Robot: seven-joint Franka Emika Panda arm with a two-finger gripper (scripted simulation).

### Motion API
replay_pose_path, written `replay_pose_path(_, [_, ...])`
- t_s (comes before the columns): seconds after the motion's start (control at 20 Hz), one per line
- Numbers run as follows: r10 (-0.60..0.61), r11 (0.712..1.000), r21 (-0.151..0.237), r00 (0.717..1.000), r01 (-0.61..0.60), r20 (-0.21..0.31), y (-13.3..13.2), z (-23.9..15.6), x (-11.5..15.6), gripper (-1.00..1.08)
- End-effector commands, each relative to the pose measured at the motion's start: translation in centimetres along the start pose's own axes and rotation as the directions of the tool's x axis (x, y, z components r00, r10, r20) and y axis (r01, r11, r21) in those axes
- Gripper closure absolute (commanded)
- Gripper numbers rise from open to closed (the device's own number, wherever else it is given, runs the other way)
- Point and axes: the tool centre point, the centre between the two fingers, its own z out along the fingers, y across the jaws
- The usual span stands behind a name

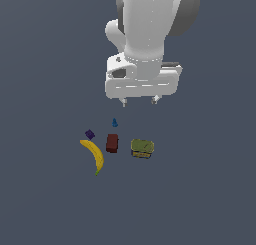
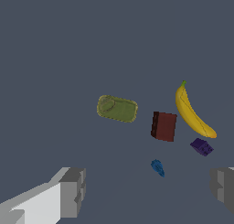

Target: Pick up a designated object from a clutter of objects.

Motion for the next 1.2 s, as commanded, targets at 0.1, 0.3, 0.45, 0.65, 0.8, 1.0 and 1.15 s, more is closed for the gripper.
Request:
replay_pose_path(0.1, [0.031, 1.000, 0.001, 1.000, -0.031, 0.000, 0.3, 0.6, -0.1, -0.92])
replay_pose_path(0.3, [0.087, 0.996, 0.002, 0.996, -0.087, 0.001, 0.8, 1.7, -0.4, -0.92])
replay_pose_path(0.45, [0.145, 0.989, 0.003, 0.989, -0.145, 0.001, 1.4, 2.9, -0.7, -0.92])
replay_pose_path(0.65, [0.243, 0.970, 0.004, 0.970, -0.243, 0.001, 2.3, 4.8, -1.3, -0.92])
replay_pose_path(0.8, [0.331, 0.944, 0.005, 0.944, -0.331, 0.002, 3.1, 6.5, -1.9, -0.92])
replay_pose_path(1.0, [0.450, 0.893, 0.005, 0.893, -0.450, 0.003, 4.3, 8.8, -3.0, -0.92])
replay_pose_path(1.15, [0.534, 0.845, 0.005, 0.845, -0.534, 0.003, 5.1, 10.5, -3.9, -0.92])
